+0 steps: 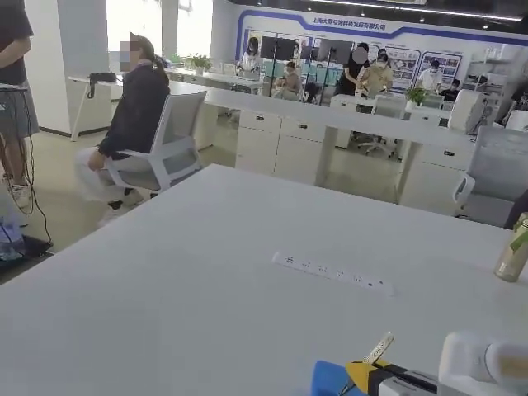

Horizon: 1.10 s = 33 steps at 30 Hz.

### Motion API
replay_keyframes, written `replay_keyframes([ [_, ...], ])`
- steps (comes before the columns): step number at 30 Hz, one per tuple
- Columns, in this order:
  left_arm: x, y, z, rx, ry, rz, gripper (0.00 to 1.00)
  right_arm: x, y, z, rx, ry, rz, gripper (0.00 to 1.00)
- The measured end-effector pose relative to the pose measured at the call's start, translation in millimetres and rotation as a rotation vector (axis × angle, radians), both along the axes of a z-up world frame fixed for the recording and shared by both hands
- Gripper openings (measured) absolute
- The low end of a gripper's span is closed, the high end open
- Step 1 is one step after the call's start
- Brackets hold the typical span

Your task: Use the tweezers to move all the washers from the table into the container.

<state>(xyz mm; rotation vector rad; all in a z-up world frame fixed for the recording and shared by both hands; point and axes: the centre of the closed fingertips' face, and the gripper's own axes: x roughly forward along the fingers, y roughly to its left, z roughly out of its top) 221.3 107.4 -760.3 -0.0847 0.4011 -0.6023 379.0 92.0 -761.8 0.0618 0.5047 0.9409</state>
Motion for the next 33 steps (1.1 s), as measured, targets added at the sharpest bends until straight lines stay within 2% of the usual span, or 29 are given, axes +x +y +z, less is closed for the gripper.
replay_keyframes([
  [5,0.2,0.1,-0.1,0.002,0.000,-0.001,0.83,1.8,3.6,-21.9,-0.046,0.038,0.015,0.03],
  [9,0.9,1.6,0.1,0.000,0.001,0.007,0.82,-7.5,11.1,-24.6,-0.058,0.044,0.031,0.03],
  [19,1.2,1.4,-0.4,0.000,0.001,0.003,0.82,-16.1,16.9,-38.7,-0.114,0.045,0.072,0.03],
  [28,-0.2,-1.1,-3.4,0.011,0.012,-0.011,0.81,-22.9,14.1,-43.5,-0.133,0.032,0.061,0.03],
  [33,-0.7,-1.7,-5.4,0.018,0.019,-0.015,0.81,-26.6,11.3,-51.6,-0.128,0.045,0.059,0.03],
])
